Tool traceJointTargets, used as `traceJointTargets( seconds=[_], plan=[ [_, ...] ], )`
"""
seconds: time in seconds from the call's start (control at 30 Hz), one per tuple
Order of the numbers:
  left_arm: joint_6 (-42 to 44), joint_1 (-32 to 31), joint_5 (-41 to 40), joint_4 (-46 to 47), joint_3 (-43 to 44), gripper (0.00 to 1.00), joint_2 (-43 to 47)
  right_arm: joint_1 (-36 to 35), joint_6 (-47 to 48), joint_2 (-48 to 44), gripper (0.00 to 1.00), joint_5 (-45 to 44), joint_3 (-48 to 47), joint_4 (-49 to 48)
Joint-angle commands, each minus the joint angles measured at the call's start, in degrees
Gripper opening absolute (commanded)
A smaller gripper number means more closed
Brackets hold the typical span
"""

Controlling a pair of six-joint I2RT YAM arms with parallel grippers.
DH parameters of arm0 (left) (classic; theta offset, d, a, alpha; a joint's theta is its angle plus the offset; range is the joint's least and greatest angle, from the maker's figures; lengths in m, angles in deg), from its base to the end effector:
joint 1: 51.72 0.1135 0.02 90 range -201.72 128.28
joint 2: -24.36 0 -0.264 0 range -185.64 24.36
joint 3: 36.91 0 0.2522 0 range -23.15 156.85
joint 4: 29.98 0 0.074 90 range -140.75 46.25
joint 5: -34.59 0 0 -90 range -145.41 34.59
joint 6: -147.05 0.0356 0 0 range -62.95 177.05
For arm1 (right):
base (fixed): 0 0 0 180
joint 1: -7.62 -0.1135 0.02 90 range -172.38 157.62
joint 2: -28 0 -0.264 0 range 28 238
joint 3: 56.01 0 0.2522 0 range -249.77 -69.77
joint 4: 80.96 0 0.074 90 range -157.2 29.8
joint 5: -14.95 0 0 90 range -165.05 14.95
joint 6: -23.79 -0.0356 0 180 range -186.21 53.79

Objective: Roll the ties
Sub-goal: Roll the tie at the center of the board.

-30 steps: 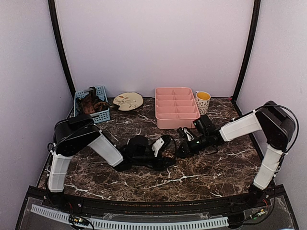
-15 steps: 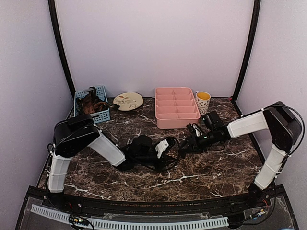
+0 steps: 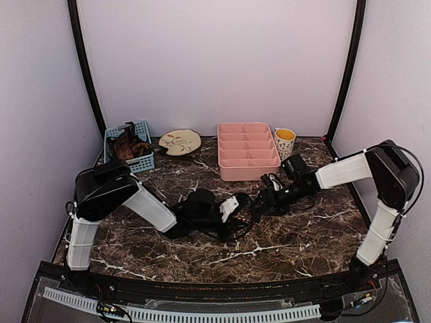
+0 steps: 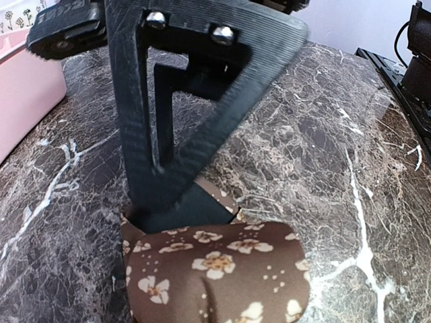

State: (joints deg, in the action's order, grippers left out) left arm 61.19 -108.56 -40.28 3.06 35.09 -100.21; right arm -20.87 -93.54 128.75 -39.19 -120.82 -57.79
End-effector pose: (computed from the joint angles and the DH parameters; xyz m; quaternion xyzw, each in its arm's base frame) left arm 0.2248 -0.3610 0.0944 0.4763 0.6592 -0.3502 0.4648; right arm 0.2768 0.1739 0.1366 -0.0913 0.9162 0.3808 0.0850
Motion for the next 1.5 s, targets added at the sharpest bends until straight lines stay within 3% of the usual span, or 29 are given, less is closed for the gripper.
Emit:
traceJointTargets(
  seconds=[0.0, 0.53, 0.83, 1.0, 1.2, 1.3, 1.43, 1.47],
  plan=[
    [1.48, -0.11, -2.22, -11.34, -1.37, 0.09, -1.52, -2.65, -3.07, 3.38, 0.66, 10.62, 1.76, -5.44],
    [1.48, -0.11, -1.71, -10.81, -1.55, 0.09, -2.03, -4.71, -8.18, 0.11, 0.73, 18.38, 5.56, -21.6],
    [1.4, -0.11, -1.33, -10.95, -1.28, 0.09, -2.14, -6.78, -1.65, 0.36, 0.67, 12.63, 3.16, -12.81],
    [1.23, -0.11, -0.9, -11.0, -1.37, 0.09, -2.19, -8.35, 2.06, 0.49, 0.56, 7.73, 0.96, -7.59],
    [1.2, -0.11, -0.77, -11.09, -1.17, 0.09, -2.12, -8.99, 2.31, -0.65, 0.24, 4.6, 0.01, -5.5],
    [1.47, -0.11, -0.45, -11.57, -0.9, 0.09, -2.16, -8.99, 2.73, -1.41, 0.19, 2.63, -0.27, -3.81],
    [1.81, -0.11, -0.58, -12.17, -0.62, 0.09, -2.08, -8.96, 2.89, -2.42, 0.01, 0.85, -0.47, -2.91],
    [1.83, -0.11, -0.69, -12.11, -0.66, 0.1, -1.99, -8.95, 2.83, -2.48, 0.0, 0.79, -0.46, -2.85]
  ],
)
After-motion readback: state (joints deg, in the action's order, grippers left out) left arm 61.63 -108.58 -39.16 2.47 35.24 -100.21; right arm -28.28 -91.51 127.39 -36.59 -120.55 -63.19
